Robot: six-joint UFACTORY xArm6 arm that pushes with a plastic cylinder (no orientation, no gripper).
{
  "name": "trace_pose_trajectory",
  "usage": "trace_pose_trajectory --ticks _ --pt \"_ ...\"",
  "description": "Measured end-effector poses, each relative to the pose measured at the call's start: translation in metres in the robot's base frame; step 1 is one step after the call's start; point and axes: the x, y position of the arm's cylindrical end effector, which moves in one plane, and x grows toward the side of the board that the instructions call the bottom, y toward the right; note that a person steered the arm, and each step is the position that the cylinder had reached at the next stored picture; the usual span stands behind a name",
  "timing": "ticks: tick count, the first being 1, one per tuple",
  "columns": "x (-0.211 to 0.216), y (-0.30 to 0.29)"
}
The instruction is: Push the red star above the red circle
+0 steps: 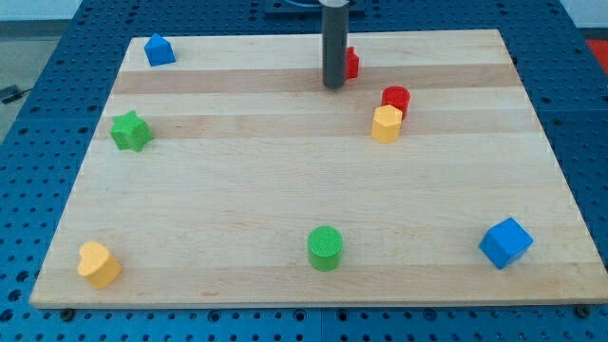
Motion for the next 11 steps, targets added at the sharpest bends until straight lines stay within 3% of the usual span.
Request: trace_pose_trajectory --ticks 2,3,4,6,7,9,11 --pt "-0.017 -0.084" --pt "-0.045 -0.073" --pt "-0.045 -0.037" --pt "-0.009 0.016" --pt "-0.006 0.025" --pt "-0.064 0.012" --pt "-0.048 0.036"
